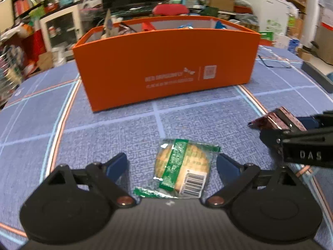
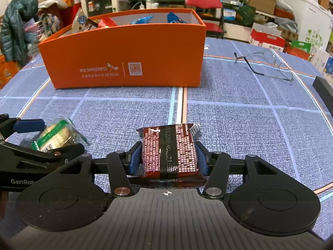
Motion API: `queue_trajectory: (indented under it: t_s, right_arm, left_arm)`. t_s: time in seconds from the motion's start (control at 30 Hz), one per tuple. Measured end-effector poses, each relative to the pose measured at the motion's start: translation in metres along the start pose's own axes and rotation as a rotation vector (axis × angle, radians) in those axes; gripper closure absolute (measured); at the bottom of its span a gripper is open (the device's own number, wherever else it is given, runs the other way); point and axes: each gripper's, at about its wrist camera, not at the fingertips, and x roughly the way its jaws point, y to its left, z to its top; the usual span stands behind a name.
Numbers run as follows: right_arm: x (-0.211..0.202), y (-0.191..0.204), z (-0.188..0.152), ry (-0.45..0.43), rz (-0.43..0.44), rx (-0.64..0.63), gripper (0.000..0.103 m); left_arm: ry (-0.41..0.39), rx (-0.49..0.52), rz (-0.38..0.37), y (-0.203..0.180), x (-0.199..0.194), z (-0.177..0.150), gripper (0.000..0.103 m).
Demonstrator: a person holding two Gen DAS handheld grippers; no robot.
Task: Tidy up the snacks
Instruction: 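Grasp the green-wrapped biscuit pack with the left tool, then carry both held snacks over the orange box and open both tools inside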
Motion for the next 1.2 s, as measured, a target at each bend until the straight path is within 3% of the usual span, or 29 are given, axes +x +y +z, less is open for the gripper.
queue_trajectory:
  t_s: [0.3, 0.53, 0.8, 0.87, 0.93, 1.07, 1.2]
  right_arm:
    - [-0.001, -0.002, -0.001, -0.006, 0.005, -0.008, 0.061]
    - [-0.001, -0.002, -0.002, -0.006, -0.005, -0.005, 0.054]
    - [-0.004, 0.0, -0.002, 0.015, 0.01, -0.01, 0.052]
    - [-0.005, 0.001, -0.002, 0.018, 0.011, -0.012, 0.056]
    - [-0.006, 0.001, -0.001, 0.018, 0.02, -0.006, 0.069]
    - [-0.006, 0.0, 0.001, 0.025, 0.034, 0.003, 0.07]
    - [-0.006, -0.001, 0.002, 0.026, 0.045, 0.016, 0.071]
  left_arm:
    - [0.005, -0.005, -0.046, 0.007, -0.004, 0.0, 0.008]
    - [0.019, 0.003, -0.012, -0.003, -0.005, -0.004, 0.007]
    - [0.011, 0.003, -0.018, -0.004, -0.008, -0.005, 0.016]
    - [0.006, 0.002, -0.021, -0.004, -0.009, -0.005, 0.023]
    - [0.001, 0.0, -0.028, -0.004, -0.011, -0.004, 0.035]
    - [0.003, -0.009, -0.046, -0.001, -0.013, -0.003, 0.053]
    - [0.006, -0.029, -0.058, 0.005, -0.015, -0.004, 0.055]
